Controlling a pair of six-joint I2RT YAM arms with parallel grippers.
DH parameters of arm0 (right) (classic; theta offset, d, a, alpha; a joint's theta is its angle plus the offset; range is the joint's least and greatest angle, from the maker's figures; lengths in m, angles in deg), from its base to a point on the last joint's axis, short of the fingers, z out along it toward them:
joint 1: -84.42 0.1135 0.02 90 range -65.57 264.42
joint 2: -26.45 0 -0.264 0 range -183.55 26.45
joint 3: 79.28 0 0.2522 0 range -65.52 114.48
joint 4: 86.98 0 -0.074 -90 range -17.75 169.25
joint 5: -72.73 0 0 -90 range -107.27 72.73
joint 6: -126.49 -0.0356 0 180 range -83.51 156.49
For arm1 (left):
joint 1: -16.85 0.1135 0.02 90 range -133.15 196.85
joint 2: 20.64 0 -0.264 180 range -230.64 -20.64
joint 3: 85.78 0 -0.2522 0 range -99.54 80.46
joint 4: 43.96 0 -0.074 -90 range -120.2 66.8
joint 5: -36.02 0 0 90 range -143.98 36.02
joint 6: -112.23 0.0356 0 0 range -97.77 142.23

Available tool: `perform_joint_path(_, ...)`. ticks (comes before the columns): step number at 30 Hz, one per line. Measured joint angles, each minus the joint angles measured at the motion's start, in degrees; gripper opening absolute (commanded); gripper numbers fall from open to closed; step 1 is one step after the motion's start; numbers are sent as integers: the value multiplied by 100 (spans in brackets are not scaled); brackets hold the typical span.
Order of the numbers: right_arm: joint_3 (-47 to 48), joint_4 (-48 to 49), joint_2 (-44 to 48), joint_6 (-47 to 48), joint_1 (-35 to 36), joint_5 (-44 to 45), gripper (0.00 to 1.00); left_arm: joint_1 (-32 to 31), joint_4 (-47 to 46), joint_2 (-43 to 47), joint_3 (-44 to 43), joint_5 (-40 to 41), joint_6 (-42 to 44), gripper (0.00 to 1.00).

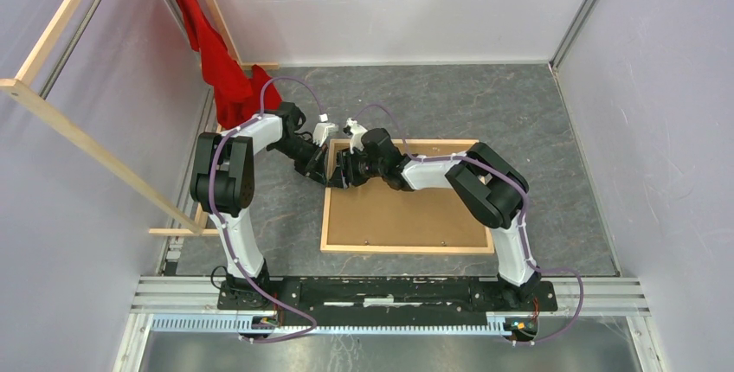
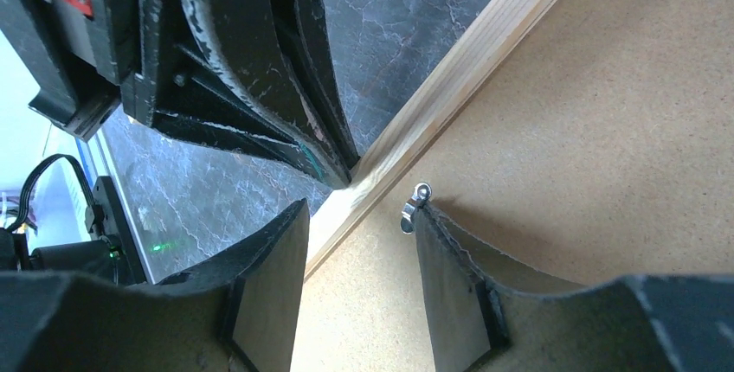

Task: Put the photo into the frame
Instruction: Install the photo frame at the center of the board.

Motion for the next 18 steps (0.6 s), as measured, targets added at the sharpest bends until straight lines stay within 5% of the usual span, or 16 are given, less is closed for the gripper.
perform_joint_path(18,-61,251,-72,-319,-28,-61,53,0,7,0,-4,2,2,11)
